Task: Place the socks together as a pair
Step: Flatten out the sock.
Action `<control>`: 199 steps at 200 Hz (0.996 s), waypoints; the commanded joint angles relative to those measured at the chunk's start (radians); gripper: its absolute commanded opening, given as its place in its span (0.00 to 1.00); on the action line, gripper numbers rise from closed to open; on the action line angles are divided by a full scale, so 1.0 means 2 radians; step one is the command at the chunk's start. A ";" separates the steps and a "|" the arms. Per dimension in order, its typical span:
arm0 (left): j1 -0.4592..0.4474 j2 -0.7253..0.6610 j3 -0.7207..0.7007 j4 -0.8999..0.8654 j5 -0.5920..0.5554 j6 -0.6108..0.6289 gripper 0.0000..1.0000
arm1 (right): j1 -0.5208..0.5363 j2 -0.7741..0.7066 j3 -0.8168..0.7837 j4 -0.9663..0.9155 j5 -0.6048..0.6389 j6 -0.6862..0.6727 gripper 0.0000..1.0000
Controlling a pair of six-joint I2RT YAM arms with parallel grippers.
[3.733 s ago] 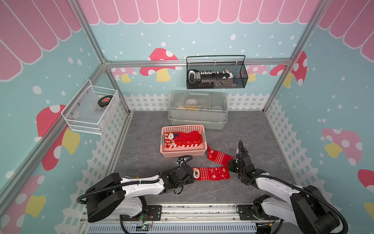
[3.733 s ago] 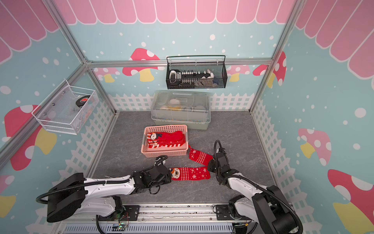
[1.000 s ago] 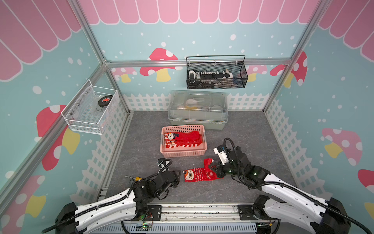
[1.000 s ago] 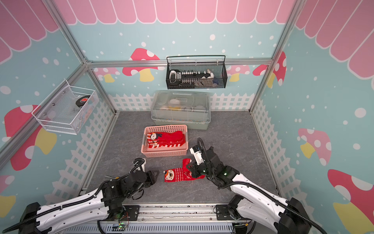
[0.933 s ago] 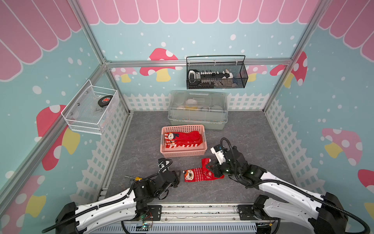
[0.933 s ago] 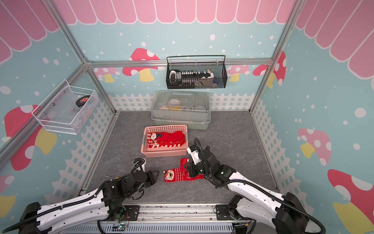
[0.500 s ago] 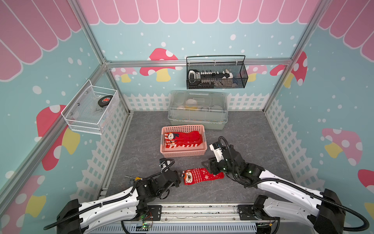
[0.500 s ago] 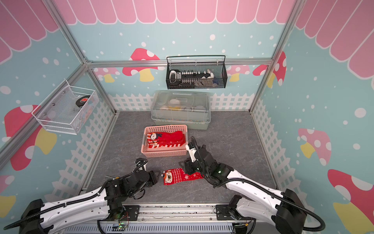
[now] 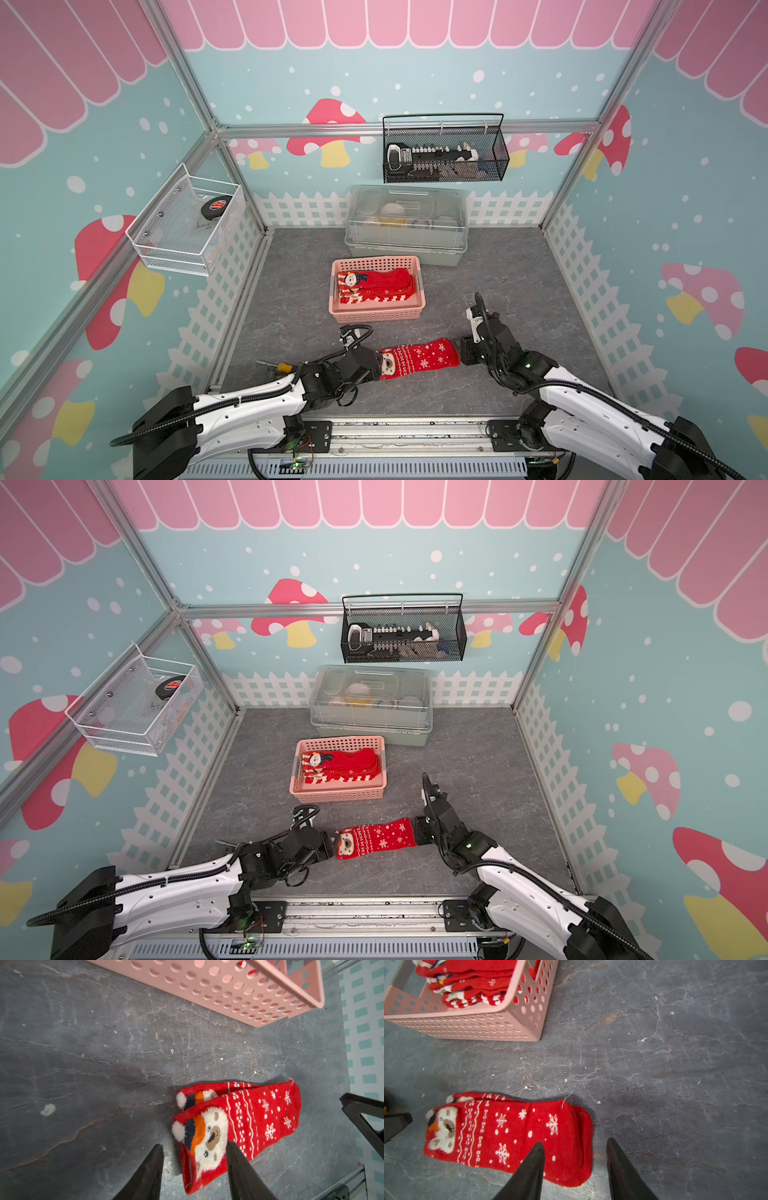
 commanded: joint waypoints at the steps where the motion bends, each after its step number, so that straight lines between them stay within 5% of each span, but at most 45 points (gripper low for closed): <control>1: -0.002 0.021 0.012 0.027 0.017 -0.027 0.49 | -0.011 0.013 -0.014 0.031 -0.026 0.009 0.47; 147: -0.002 0.071 0.029 0.038 0.012 -0.025 0.27 | -0.013 0.128 -0.014 0.126 -0.066 0.034 0.35; 199: -0.003 0.068 0.034 0.034 0.011 -0.016 0.07 | -0.013 0.131 -0.013 0.129 -0.070 0.038 0.12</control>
